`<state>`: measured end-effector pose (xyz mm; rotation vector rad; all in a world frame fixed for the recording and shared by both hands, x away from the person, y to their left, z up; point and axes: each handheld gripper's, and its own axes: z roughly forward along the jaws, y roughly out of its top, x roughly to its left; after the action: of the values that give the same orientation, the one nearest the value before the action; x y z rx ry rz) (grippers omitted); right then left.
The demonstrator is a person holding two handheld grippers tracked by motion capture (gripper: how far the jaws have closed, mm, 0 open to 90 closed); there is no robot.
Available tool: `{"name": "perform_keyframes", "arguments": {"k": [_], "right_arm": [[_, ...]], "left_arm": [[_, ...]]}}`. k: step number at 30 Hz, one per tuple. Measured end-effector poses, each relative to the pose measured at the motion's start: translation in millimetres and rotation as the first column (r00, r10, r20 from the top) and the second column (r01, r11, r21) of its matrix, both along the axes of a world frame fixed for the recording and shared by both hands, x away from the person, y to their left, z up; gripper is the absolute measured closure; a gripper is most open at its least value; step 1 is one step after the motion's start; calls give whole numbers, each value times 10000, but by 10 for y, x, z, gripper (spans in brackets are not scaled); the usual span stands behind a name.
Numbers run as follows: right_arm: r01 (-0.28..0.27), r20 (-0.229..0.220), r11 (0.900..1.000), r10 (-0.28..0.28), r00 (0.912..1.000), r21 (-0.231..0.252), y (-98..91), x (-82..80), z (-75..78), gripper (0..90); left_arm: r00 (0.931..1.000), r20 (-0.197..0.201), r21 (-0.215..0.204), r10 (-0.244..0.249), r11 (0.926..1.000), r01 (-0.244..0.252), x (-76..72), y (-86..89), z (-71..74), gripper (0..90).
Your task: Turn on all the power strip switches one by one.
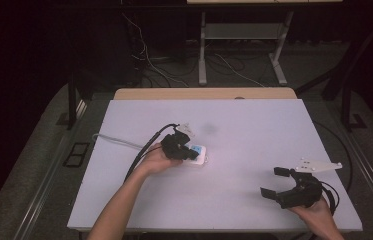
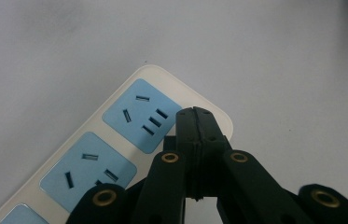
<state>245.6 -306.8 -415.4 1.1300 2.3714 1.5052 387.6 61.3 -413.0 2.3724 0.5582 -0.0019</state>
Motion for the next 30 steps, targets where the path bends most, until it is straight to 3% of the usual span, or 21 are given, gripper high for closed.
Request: {"name": "perform_keyframes", "arguments": {"k": [4,8,18,30], "right_arm": [[38,19,10000,-38,10000,23,4,-8,8,3],[24,47,10000,-24,10000,30,6,-12,14,4],[26,52,10000,-26,10000,24,-8,-12,14,3],[74,35,10000,-74,10000,35,-22,-7,7,3]], "left_arm": [[9998,148,140,-93,9999,90,-13,-12,0,895],[10000,-59,55,3,10000,-2,1,-6,-15,897],[9998,215,298,-16,9996,10,-25,-29,3,896],[9997,243,258,69,9996,-75,-12,-8,18,892]]}}
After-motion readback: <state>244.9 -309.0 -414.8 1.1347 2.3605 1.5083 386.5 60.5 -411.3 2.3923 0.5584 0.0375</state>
